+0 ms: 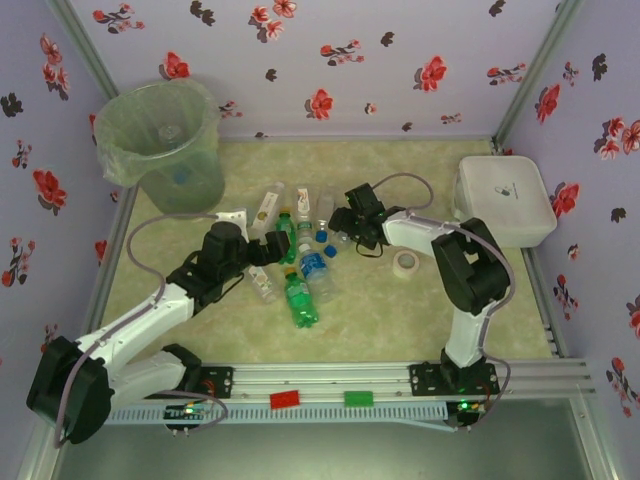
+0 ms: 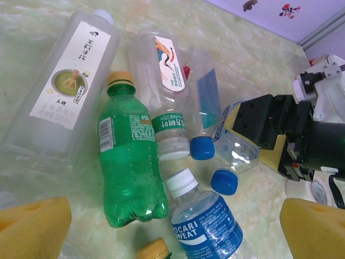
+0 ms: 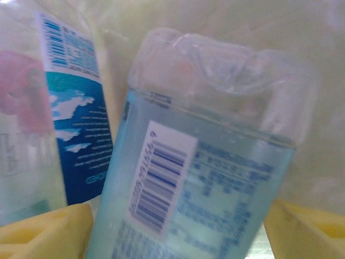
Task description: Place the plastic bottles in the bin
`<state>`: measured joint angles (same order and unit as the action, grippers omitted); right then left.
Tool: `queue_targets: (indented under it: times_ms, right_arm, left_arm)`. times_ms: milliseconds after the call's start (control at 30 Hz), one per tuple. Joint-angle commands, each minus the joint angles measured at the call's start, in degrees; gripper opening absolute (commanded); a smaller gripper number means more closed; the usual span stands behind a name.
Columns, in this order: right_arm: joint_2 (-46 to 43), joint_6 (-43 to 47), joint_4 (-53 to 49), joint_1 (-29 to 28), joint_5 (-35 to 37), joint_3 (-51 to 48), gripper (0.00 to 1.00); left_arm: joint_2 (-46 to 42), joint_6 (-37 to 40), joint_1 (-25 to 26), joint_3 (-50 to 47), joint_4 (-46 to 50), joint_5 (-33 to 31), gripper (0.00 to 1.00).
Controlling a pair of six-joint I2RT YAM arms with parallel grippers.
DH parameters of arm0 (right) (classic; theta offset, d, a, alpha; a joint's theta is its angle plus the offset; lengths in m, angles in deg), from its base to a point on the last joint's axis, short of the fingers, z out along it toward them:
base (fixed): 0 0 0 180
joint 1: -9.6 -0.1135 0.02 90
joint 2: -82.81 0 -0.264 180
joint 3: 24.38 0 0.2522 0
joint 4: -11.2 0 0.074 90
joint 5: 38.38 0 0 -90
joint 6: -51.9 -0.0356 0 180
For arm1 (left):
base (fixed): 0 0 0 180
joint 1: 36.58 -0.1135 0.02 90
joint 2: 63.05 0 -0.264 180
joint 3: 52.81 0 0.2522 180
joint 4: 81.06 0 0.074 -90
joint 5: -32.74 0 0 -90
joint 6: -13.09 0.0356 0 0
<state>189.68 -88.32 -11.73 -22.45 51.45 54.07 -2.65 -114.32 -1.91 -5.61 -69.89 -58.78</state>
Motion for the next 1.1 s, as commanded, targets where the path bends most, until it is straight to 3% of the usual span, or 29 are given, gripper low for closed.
queue_targets:
  times_ms: [0, 400, 700, 1067]
  right_arm:
    - [1.7, -1.7, 0.6, 0.5, 1.4, 0.1, 0.83]
    - [1.9, -3.0, 1.5, 2.1, 3.4, -0.9, 0.81]
    - [0.4, -2.9, 3.4, 2.1, 2.3, -2.1, 0.48]
    - [-10.6, 2.4, 3.1, 2.1, 0.7, -4.8, 0.44]
  left_arm:
    - [-0.1, -0.7, 0.4, -1.0, -2.1, -1.2, 1.00]
    - [3.0, 0.8, 1.4, 1.5, -3.8, -1.4, 1.00]
    - [6.3, 1.9, 2.4, 5.9, -0.9, -2.0, 1.00]
    - [5.6, 3.6, 2.5, 6.4, -5.6, 2.0, 1.00]
